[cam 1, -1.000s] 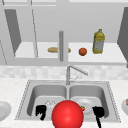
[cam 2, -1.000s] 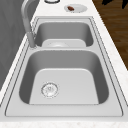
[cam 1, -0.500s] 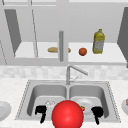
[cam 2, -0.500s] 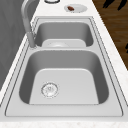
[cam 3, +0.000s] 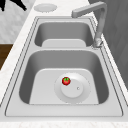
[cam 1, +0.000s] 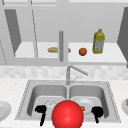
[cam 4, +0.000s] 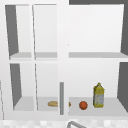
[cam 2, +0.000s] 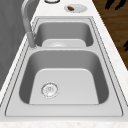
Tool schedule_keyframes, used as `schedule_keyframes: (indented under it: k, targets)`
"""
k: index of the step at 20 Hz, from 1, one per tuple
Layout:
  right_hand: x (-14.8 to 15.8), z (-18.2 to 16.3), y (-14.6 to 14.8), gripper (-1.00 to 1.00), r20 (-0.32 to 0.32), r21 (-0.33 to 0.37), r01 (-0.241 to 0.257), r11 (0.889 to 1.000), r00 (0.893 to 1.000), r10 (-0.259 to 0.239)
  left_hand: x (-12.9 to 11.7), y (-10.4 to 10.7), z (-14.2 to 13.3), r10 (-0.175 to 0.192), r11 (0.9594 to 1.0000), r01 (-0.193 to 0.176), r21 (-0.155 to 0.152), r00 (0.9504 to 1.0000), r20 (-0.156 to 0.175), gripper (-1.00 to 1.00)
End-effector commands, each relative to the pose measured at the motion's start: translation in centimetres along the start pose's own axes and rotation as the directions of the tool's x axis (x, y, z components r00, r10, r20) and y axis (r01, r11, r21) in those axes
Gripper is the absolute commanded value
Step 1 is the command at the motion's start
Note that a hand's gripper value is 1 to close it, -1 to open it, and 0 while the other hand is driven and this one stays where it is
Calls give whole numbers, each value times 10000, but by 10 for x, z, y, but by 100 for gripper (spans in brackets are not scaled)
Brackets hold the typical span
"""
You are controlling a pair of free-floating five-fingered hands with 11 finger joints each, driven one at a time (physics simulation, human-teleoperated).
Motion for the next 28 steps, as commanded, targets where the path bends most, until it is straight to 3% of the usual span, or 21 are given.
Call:
schedule_keyframes:
  k: [1,9,11,12,14,16,17,20,21,22,23,26,28]
  targets:
    - [0,0,0,0,0,0,0,10000,10000,0,6,8,2,-696,9935,759,-849,9948,749,-100]
    - [0,0,0,0,-8,-16,22,10000,10000,-22,21,35,6,-1156,9903,1194,-716,9918,553,-100]
    - [0,0,0,0,-9,-18,25,10000,10000,-25,26,41,0,-1174,9918,1190,-469,9924,361,-100]
    - [0,0,0,0,-10,-19,26,10000,10000,-26,28,45,-1,-1200,9926,1203,-178,9926,189,-100]
    - [0,0,0,0,-11,-21,28,10000,10000,-29,30,43,0,-951,9953,951,194,9955,-28,-100]
    - [0,0,0,0,-12,-22,30,10000,10000,-30,29,45,0,-604,9978,611,273,9979,-250,-100]
    - [0,0,0,0,-12,-22,31,10000,10000,-31,25,46,0,-623,9980,623,83,9981,-35,-100]
    - [0,0,0,0,-13,-23,33,10000,10000,-33,27,45,2,-745,9972,745,92,9972,16,-100]
    - [0,0,0,0,-13,-24,34,10000,10000,-34,25,47,-1,-800,9968,799,25,9966,184,-100]
    - [0,0,0,0,-13,-24,34,10000,10000,-34,27,47,-4,-789,9969,789,75,9969,65,-100]
    - [0,0,0,0,-13,-24,34,10000,10000,-35,32,48,-7,-858,9962,858,158,9963,-25,-100]
    - [0,0,0,0,-14,-25,36,10000,10000,-36,35,64,-7,-855,9930,842,829,9963,117,-100]
    - [0,0,0,0,-14,-25,36,10000,10000,-36,36,57,-10,-1041,9866,1041,1253,9945,-63,-100]
